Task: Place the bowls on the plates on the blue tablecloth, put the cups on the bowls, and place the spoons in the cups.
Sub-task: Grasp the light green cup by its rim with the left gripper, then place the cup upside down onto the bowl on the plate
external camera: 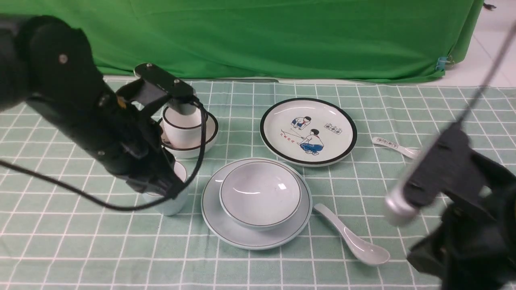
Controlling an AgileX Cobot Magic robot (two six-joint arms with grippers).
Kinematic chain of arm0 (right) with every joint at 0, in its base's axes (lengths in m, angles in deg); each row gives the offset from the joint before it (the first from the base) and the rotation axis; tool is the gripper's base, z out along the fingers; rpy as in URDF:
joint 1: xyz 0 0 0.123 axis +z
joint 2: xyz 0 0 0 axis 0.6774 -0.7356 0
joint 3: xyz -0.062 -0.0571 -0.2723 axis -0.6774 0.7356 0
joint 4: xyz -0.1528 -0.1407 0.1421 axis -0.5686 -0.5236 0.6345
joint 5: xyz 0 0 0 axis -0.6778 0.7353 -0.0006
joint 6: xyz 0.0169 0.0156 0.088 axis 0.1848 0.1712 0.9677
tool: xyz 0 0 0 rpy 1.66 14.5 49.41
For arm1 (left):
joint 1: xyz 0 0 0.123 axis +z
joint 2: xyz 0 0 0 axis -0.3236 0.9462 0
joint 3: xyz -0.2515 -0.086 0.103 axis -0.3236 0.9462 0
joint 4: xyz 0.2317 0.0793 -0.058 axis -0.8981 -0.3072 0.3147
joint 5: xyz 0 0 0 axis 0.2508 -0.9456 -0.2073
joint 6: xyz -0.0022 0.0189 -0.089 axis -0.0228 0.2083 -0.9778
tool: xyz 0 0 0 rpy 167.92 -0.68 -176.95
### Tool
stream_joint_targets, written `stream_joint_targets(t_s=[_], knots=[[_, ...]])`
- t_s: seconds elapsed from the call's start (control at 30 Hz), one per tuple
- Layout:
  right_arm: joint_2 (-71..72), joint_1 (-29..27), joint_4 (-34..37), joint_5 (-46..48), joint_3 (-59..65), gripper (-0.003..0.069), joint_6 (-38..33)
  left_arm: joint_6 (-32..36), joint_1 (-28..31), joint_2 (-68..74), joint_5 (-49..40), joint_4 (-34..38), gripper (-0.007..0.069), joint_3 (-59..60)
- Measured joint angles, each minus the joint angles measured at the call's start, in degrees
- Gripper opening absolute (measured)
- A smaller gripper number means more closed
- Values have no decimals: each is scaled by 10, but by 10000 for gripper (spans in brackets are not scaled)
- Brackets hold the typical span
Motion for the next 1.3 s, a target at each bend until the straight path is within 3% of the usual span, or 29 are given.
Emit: stream_joint_targets(t_s=[0.17,0.27,0.4,0.53,0.67,0.7,0.9,1.17,1.3], knots=[[87,0,0,-21,62,87,27,28,7,54,31,-11,328,-4],[120,0,-1,-24,83,87,43,37,7,78,68,-14,409,-4],[143,0,-1,-26,87,89,53,60,7,103,97,-16,428,-4],[152,0,-1,-26,87,90,60,73,7,132,99,-21,316,-4],[152,0,-1,-28,88,90,61,77,7,139,63,-21,81,-4],[152,0,-1,-28,88,90,61,76,7,139,49,-23,51,-8],[152,0,-4,-29,89,97,62,34,-8,108,-21,-19,38,-57],[152,0,-22,-34,90,108,62,19,-144,109,-48,18,38,-179],[152,0,-25,-34,91,115,62,19,-172,157,-51,9,38,-203]])
